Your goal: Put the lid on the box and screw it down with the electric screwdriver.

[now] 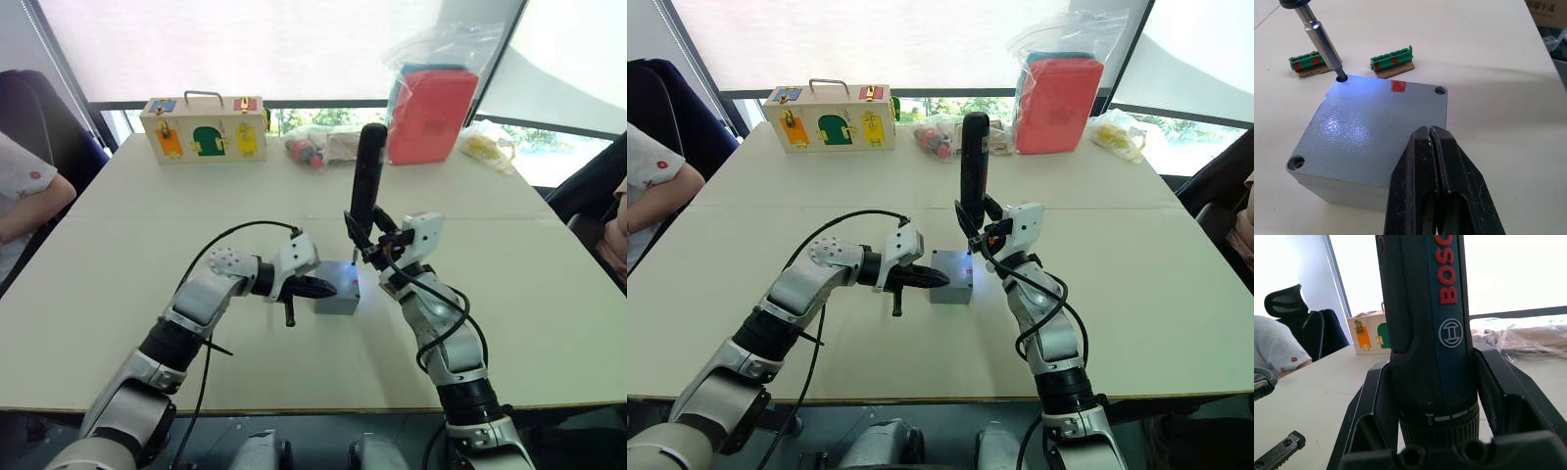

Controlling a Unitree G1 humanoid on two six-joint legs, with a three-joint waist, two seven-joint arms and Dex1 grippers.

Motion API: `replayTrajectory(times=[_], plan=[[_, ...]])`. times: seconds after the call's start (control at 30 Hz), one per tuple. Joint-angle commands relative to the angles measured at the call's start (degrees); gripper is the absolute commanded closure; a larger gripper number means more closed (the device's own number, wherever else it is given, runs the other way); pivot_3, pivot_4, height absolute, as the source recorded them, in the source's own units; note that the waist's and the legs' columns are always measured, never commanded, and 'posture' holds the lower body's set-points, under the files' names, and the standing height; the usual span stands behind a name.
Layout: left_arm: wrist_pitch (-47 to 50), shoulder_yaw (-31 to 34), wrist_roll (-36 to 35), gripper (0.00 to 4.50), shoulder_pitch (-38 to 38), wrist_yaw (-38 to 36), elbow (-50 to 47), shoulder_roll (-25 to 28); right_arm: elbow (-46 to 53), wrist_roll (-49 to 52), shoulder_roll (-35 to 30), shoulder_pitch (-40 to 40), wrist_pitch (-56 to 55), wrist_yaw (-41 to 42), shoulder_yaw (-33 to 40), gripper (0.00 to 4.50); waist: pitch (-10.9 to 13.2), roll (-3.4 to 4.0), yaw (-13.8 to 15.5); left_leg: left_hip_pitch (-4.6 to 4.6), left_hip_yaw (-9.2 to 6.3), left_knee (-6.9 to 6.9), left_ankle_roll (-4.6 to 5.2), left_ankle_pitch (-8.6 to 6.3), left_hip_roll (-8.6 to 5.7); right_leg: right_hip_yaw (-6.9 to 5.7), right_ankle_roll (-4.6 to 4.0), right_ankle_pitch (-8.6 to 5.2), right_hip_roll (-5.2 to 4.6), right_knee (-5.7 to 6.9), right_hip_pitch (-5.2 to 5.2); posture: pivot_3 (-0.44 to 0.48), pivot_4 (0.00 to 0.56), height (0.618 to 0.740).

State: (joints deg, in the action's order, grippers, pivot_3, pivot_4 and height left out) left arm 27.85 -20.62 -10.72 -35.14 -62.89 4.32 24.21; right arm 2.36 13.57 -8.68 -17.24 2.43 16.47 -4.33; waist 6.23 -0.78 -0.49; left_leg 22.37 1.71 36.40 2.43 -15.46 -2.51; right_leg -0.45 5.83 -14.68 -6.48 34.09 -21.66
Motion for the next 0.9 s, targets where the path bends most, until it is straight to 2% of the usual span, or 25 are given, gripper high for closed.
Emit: replayTrajectory(times=[0.03,0.17,0.3,0.4,0.47,0.53,0.73,0.8,0.9], plan=[[0.41,-0.70,0.82,4.50,0.76,0.40,1.08,-0.05,-5.74,-2.46,-1.39,3.58,2.38,-0.48,0.98,2.72,0.04,0.03,0.00,0.00,0.00,-0.01,0.00,0.00,0.00,0.00,0.00,0.00,0.00,-0.01,0.00,0.000,0.150,0.740],[0.28,-0.77,0.74,4.50,1.00,0.37,0.89,-0.18,2.07,-0.78,-1.93,2.04,2.00,0.28,1.94,2.72,0.29,0.09,0.10,0.02,0.00,-0.07,0.00,0.00,0.00,-0.01,0.00,0.00,-0.01,-0.07,-0.01,0.000,0.150,0.740],[0.49,-0.17,0.15,4.50,1.39,0.56,0.98,-0.84,12.04,2.71,-3.95,-1.45,7.31,0.52,4.00,2.72,0.88,0.59,0.08,0.33,0.06,-0.07,0.01,0.01,-0.01,-0.02,0.00,0.00,-0.07,-0.06,-0.34,0.000,0.150,0.740],[1.22,2.16,-1.64,4.50,1.65,1.82,0.88,-2.12,18.96,8.41,-5.93,-5.85,15.13,-0.35,6.87,2.72,1.23,0.70,0.37,1.19,0.06,0.02,0.07,0.21,0.00,-0.08,0.03,0.04,-0.08,0.16,-1.29,0.000,0.150,0.740],[2.41,3.99,-3.20,4.50,1.79,2.95,0.05,-2.98,22.02,12.77,-6.40,-7.95,19.74,-1.07,9.01,2.72,1.38,0.84,0.75,1.48,0.06,0.02,0.04,0.24,0.00,-0.11,0.07,0.06,-0.08,0.24,-1.55,0.000,0.150,0.740],[4.97,8.45,-6.30,4.50,1.16,5.69,-2.02,-3.96,24.47,19.90,-7.18,-11.80,26.65,-3.60,12.99,2.72,1.59,0.81,0.91,2.11,0.06,0.10,-0.03,0.32,0.00,-0.15,0.27,0.18,-0.07,0.40,-2.02,0.000,0.150,0.740],[11.16,14.79,-12.10,4.50,0.43,7.51,-10.40,-1.22,23.27,36.68,-11.14,-20.38,43.37,-13.71,24.91,2.72,2.55,0.68,0.83,2.57,0.02,0.09,-0.62,0.70,0.05,-0.32,0.35,0.21,-0.01,1.00,-2.74,0.000,0.150,0.740],[13.12,15.74,-13.90,4.50,0.82,6.70,-14.04,1.22,20.62,43.40,-15.38,-22.18,50.90,-16.02,28.43,2.72,2.79,0.75,0.79,2.59,0.01,0.12,-0.61,0.71,0.05,-0.34,0.34,0.21,-0.01,1.05,-2.75,0.000,0.150,0.740],[15.75,16.32,-16.55,4.50,3.08,3.02,-20.53,8.14,11.14,55.76,-27.50,-23.81,71.17,-18.29,32.64,2.72,2.98,0.83,0.74,2.65,0.00,0.33,-0.43,0.62,0.07,-0.37,0.33,0.21,-0.03,1.11,-2.69,0.000,0.150,0.740]])
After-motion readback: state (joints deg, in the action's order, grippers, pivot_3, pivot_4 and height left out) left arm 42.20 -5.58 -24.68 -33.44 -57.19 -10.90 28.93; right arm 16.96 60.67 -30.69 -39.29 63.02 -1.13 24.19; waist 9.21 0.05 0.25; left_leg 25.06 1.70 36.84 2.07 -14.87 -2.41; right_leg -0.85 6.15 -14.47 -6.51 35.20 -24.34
